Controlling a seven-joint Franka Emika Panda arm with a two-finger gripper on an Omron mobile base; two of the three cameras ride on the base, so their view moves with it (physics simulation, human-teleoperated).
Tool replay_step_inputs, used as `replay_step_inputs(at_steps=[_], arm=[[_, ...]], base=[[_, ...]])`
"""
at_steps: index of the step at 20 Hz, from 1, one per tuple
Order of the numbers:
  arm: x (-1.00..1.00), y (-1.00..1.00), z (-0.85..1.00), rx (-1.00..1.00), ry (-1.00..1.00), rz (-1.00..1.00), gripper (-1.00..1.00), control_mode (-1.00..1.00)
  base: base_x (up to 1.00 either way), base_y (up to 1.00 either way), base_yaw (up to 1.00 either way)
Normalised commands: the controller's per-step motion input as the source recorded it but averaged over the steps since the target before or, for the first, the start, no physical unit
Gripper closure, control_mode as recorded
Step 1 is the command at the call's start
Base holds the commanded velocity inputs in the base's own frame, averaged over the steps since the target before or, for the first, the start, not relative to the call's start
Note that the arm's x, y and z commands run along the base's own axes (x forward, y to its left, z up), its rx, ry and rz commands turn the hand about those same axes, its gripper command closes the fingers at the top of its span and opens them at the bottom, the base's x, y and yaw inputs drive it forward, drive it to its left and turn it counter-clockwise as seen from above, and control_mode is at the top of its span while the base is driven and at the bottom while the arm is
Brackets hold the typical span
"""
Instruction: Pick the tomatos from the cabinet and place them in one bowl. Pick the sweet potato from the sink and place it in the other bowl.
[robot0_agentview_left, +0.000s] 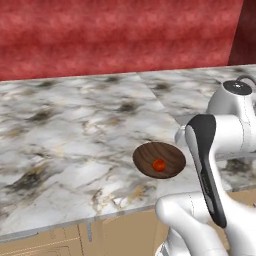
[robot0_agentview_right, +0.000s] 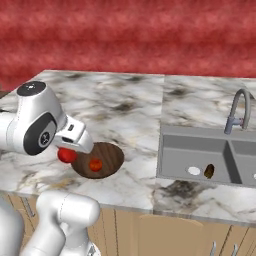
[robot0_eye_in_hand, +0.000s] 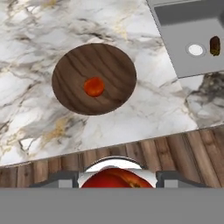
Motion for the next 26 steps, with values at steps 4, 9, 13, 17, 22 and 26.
replay_step_inputs(at_steps=[4,9,13,17,22,26], arm=[[0.81,0.0,-0.15,-0.01,-0.03,0.0,1.0,-1.0],[0.57,0.16,-0.64,-0.01,-0.04,0.0,1.0,-1.0],[0.62,0.04,-0.65,-0.03,-0.12,-0.04,1.0,-1.0],[0.47,0.01,-0.53,0.0,-0.18,-0.01,1.0,-1.0],[0.51,0.02,-0.53,0.06,-0.15,-0.01,1.0,-1.0],[0.18,0.07,-0.47,0.02,-0.05,-0.06,1.0,-1.0]], base=[[0.0,0.0,0.0],[0.0,0.0,0.0],[0.0,0.0,0.0],[0.0,0.0,0.0],[0.0,0.0,0.0],[0.0,0.0,0.0]])
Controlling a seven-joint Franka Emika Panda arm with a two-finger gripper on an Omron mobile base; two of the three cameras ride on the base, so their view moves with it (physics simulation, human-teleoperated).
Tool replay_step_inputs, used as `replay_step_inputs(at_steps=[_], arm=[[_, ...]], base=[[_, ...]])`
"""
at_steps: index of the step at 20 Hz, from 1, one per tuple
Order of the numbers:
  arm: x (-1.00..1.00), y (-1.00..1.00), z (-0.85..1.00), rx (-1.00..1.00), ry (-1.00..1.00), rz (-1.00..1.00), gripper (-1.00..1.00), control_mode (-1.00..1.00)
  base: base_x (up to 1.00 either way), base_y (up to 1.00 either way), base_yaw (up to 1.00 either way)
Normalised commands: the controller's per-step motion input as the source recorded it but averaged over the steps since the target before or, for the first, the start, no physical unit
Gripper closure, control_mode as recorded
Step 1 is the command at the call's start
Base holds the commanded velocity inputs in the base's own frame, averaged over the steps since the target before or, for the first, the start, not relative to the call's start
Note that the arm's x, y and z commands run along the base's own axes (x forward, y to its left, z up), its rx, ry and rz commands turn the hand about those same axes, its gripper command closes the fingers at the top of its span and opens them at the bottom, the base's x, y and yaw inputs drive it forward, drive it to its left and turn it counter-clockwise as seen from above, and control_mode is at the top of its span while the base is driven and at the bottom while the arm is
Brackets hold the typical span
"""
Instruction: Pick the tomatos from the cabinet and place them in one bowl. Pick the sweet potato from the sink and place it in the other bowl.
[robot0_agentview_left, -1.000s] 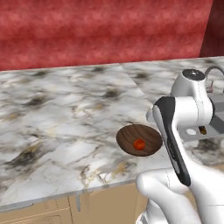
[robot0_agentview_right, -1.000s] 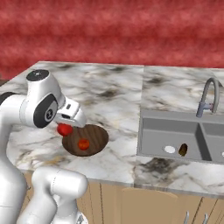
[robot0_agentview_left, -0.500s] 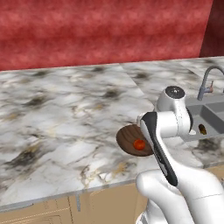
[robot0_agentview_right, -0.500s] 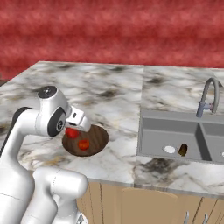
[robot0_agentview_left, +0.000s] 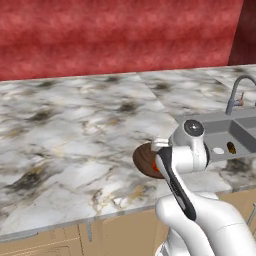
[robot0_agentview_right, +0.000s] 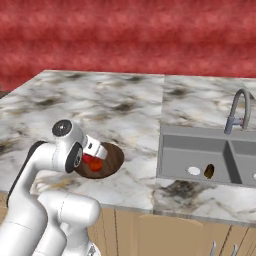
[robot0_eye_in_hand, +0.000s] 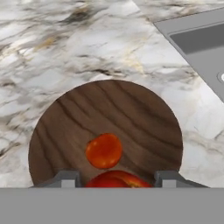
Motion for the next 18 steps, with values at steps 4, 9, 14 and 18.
replay_step_inputs(at_steps=[4,9,14,18], arm=[[0.23,0.22,-0.29,0.0,0.0,-0.08,-1.0,-1.0],[0.12,0.13,-0.08,0.0,-0.02,-0.05,-1.0,-1.0],[0.0,0.0,0.0,0.0,-0.01,0.0,-1.0,-1.0],[-0.02,0.0,0.12,0.0,0.04,0.0,-1.0,-1.0]], base=[[0.0,0.0,0.0],[0.0,0.0,0.0],[0.0,0.0,0.0],[0.0,0.0,0.0]])
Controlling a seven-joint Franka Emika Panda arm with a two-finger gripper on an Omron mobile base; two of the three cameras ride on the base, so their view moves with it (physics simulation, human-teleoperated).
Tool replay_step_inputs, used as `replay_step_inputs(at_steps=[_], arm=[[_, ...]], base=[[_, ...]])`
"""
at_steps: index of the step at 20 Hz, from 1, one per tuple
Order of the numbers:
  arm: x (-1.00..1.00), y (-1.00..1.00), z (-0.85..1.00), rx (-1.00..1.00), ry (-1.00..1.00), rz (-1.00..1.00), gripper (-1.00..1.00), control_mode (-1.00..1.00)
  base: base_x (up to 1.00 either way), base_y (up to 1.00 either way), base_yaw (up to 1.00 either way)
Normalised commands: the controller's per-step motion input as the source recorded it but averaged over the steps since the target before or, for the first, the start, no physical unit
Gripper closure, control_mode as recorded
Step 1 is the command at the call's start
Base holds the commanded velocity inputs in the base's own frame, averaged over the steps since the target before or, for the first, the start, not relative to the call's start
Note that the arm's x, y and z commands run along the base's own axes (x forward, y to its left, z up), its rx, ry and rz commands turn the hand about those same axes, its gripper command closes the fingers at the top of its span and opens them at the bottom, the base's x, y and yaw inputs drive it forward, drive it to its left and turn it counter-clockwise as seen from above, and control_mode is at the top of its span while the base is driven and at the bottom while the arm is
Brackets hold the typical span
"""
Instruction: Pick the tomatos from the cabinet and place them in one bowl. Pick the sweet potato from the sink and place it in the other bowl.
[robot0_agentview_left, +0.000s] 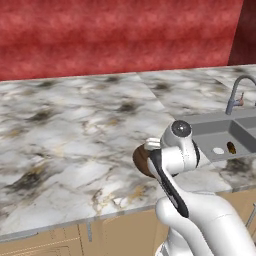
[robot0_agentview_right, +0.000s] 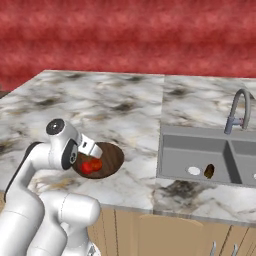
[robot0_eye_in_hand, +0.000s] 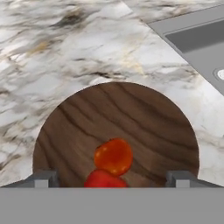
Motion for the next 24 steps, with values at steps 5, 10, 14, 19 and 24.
replay_step_inputs(at_steps=[5,10,14,19,24], arm=[[-0.39,0.0,0.65,0.03,0.16,0.0,-1.0,-1.0],[-0.69,0.03,0.53,0.0,0.22,0.06,-1.0,-1.0],[-0.68,0.02,0.47,-0.05,0.16,0.15,-1.0,-1.0],[-0.86,0.0,0.38,-0.03,-0.01,0.11,-1.0,-1.0],[-0.68,-0.03,0.11,0.0,-0.1,-0.01,-1.0,-1.0]], base=[[0.0,0.0,0.0],[0.0,0.0,0.0],[0.0,0.0,0.0],[0.0,0.0,0.0],[0.0,0.0,0.0]])
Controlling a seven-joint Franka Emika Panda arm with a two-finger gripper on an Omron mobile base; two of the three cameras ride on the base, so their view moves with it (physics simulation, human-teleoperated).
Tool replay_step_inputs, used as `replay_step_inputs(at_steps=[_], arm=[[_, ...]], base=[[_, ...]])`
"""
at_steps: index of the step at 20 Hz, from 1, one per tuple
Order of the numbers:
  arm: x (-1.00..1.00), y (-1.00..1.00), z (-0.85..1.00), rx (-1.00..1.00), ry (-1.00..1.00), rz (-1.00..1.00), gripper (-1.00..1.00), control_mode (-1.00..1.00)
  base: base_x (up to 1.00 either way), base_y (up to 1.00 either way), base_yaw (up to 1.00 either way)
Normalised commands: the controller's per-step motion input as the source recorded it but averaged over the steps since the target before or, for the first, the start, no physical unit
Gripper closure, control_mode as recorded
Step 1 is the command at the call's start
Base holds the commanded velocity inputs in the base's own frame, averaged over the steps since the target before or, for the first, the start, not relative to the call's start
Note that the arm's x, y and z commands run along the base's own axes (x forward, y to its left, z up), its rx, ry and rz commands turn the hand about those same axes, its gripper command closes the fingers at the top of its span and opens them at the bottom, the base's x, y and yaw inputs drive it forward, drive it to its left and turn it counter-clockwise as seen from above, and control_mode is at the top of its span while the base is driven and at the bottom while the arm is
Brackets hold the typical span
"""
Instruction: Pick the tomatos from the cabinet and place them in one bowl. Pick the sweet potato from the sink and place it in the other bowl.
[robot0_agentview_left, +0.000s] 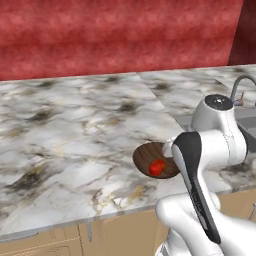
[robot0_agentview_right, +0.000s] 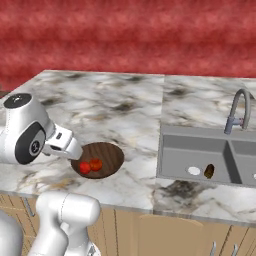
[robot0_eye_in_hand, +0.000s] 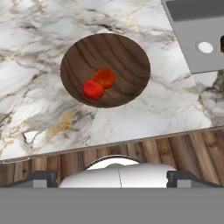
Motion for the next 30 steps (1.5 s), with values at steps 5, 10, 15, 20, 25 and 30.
replay_step_inputs(at_steps=[5,10,15,20,25,30], arm=[[-0.02,0.0,0.0,0.0,-0.01,0.0,-1.0,-1.0],[0.0,-0.02,0.0,0.0,0.0,0.0,-1.0,-1.0],[0.0,0.0,0.0,0.0,0.0,0.0,-1.0,1.0],[0.0,0.0,0.0,0.0,0.0,0.0,-1.0,1.0],[0.0,0.0,0.0,0.0,0.0,0.0,-1.0,1.0],[0.0,0.0,0.0,0.0,0.0,0.0,-1.0,1.0]], base=[[0.0,0.0,0.0],[0.0,0.0,0.0],[0.0,-0.57,0.01],[-0.01,-0.83,0.03],[-0.09,-0.83,0.0],[-0.3,-0.67,-0.01]])
